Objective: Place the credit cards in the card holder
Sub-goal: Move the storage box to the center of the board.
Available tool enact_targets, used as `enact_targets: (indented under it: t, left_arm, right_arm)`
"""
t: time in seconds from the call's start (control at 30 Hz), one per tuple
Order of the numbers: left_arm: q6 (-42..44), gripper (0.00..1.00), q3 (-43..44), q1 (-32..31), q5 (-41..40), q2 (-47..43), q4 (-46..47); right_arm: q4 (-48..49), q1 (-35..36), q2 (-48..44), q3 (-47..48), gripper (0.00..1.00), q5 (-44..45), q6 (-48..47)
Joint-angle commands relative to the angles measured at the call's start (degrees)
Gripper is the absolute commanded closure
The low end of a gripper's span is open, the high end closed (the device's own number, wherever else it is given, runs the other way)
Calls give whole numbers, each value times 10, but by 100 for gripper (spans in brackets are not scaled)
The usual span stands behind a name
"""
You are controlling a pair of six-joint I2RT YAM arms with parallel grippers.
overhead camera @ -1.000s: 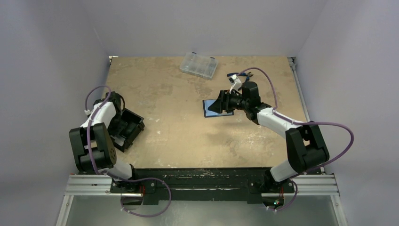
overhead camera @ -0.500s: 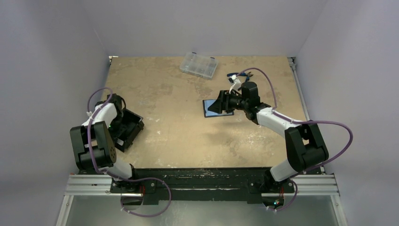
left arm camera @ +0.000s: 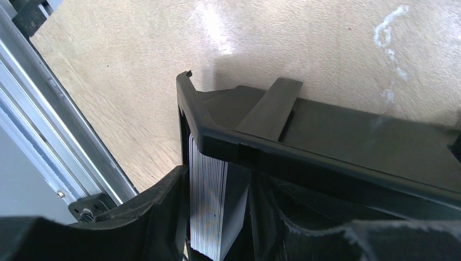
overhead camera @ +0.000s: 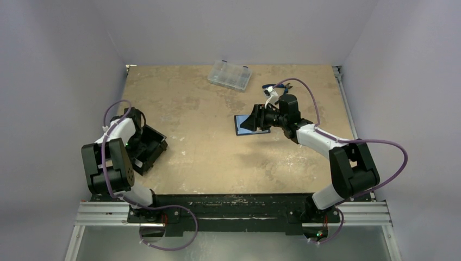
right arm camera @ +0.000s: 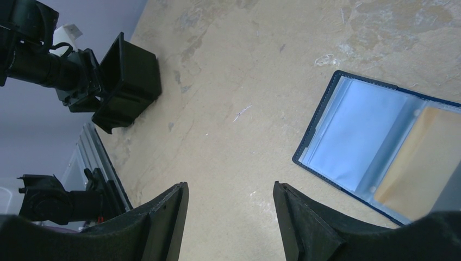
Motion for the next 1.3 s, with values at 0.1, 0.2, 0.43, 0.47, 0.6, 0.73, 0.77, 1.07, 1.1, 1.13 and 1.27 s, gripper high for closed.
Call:
enact_targets:
  t: [0.1,0.2,0.43,0.47,0.6,0.73,0.77,1.07,1.1,1.13,1.27]
  left_arm:
    - [-9,73,18,-38,101,73,141]
    - [-12,73,40,-64,100,96,142]
    - [-20,73,90,-107,97,131,134]
    - [-19,73,95,-109,96,134,131]
    - [-12,69,109,-114,106,141,131]
    - [0,55,121,-114,103,140,103]
    - [2,51,126,-114,98,140,91]
    - [23,39,125,-99,88,101,56]
    - [24,39,125,-99,88,97,54]
    - [25,39,126,-99,89,94,50]
    - [22,39,144,-99,89,86,23]
  right_arm:
    - [25,2,-3,2,33,-5,1]
    - [25,2,-2,2,33,-5,1]
    - [25,1,1,3,33,-5,1]
    - [25,1,1,2,33,-5,1]
    - [26,2,1,2,33,-3,1]
    - [26,1,1,2,33,-3,1]
    - [26,2,0,2,33,-3,1]
    - [28,1,-2,0,33,-2,2]
    - [29,1,-3,-1,33,-3,2]
    - [29,2,-3,-1,33,-3,2]
    - [30,2,-4,-1,33,-4,2]
